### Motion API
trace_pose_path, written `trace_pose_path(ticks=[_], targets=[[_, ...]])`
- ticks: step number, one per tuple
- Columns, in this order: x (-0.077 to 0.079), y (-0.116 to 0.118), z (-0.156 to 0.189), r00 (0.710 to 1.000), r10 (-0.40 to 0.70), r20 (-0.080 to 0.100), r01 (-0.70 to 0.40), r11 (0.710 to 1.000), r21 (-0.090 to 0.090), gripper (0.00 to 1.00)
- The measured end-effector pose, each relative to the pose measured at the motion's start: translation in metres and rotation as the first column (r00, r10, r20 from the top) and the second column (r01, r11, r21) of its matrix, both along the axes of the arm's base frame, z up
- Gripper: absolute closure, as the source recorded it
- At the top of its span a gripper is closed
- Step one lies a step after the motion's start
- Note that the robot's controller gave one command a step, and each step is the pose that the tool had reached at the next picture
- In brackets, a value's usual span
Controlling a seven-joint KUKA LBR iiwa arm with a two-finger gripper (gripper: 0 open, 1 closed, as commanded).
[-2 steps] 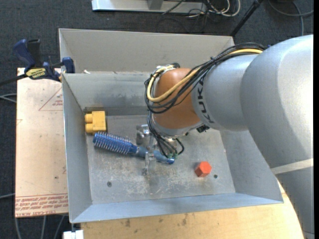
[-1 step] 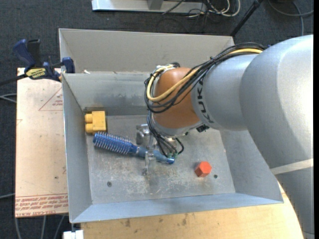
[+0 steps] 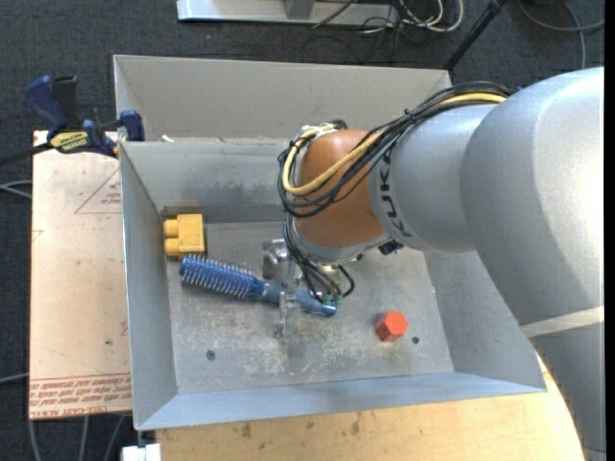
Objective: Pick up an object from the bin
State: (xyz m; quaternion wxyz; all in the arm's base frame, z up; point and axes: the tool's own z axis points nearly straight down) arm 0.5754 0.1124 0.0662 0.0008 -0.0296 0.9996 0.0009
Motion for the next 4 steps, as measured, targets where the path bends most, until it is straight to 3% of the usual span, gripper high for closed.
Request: trace_pose_path(ticks=[2, 3, 4], targets=[[0.001, 0.000, 0.001, 1.000, -0.003, 0.000, 0.003, 1.000, 0.000, 0.00], [0.002, 0.000, 0.002, 1.000, -0.003, 0.002, 0.003, 1.000, 0.001, 1.00], [0.004, 0.001, 0.072, 1.000, -0.004, 0.006, 0.004, 1.000, 0.001, 1.00]])
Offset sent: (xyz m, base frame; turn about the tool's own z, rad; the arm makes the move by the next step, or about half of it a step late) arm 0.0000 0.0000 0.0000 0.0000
